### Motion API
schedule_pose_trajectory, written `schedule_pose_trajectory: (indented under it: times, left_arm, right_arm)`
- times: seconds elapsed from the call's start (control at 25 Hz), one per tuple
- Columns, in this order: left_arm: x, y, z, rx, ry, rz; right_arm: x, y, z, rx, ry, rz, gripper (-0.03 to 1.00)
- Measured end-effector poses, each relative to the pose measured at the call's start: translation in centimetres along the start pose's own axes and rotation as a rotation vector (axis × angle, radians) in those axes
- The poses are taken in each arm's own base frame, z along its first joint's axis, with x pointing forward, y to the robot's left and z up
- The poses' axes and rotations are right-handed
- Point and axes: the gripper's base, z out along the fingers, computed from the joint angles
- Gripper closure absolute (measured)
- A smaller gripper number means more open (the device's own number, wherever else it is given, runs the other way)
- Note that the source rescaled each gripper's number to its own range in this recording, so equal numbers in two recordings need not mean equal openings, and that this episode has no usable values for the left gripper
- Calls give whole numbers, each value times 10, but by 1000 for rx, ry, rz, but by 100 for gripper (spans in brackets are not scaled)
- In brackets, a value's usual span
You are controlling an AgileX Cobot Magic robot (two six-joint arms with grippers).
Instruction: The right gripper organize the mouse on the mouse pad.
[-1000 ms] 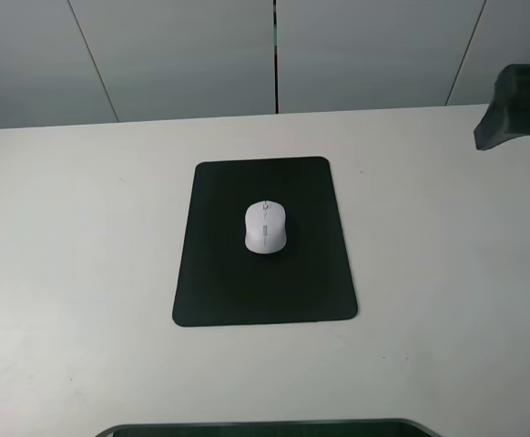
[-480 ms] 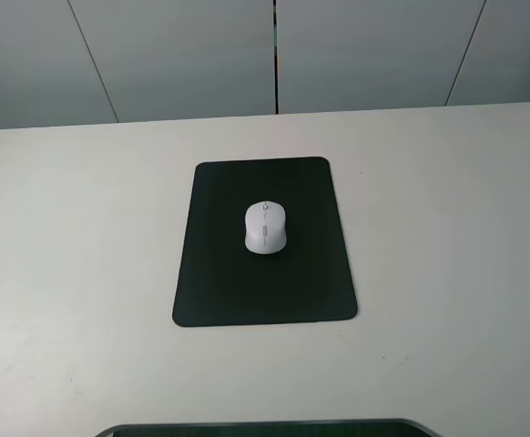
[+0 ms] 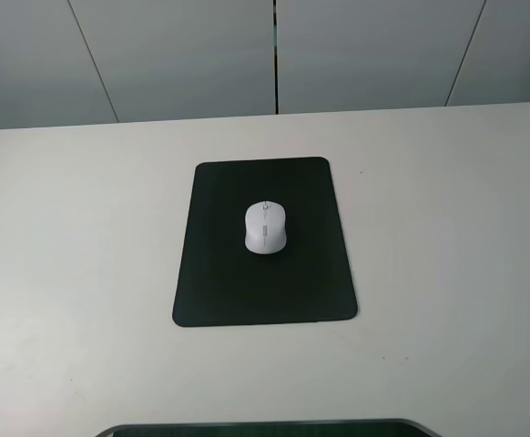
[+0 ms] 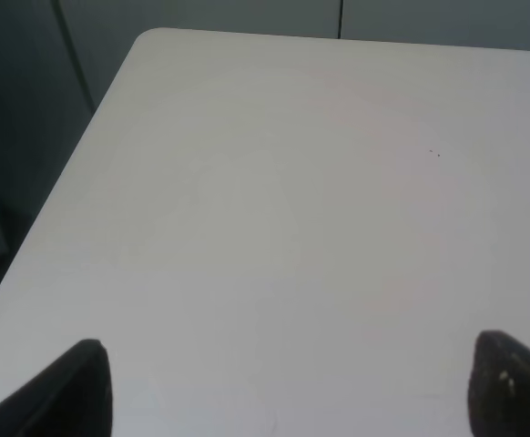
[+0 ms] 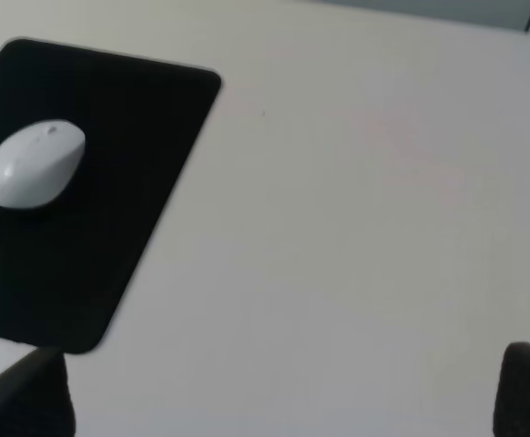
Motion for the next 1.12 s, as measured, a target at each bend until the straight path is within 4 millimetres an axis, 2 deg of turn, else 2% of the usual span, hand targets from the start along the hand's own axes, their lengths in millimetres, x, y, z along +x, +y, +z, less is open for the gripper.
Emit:
schedule_pose_trajectory:
  times: [0.24, 0.8, 1.12]
  left_arm:
    - [0, 0, 0, 0, 0, 0]
    - [0, 0, 0, 0, 0, -2]
    - [0, 0, 0, 0, 0, -2]
  right_arm:
    - [6, 0, -5, 2, -75, -17, -3]
    - [6, 0, -5, 4, -85, -13, -3]
    - [6, 0, -5, 99, -84, 41, -3]
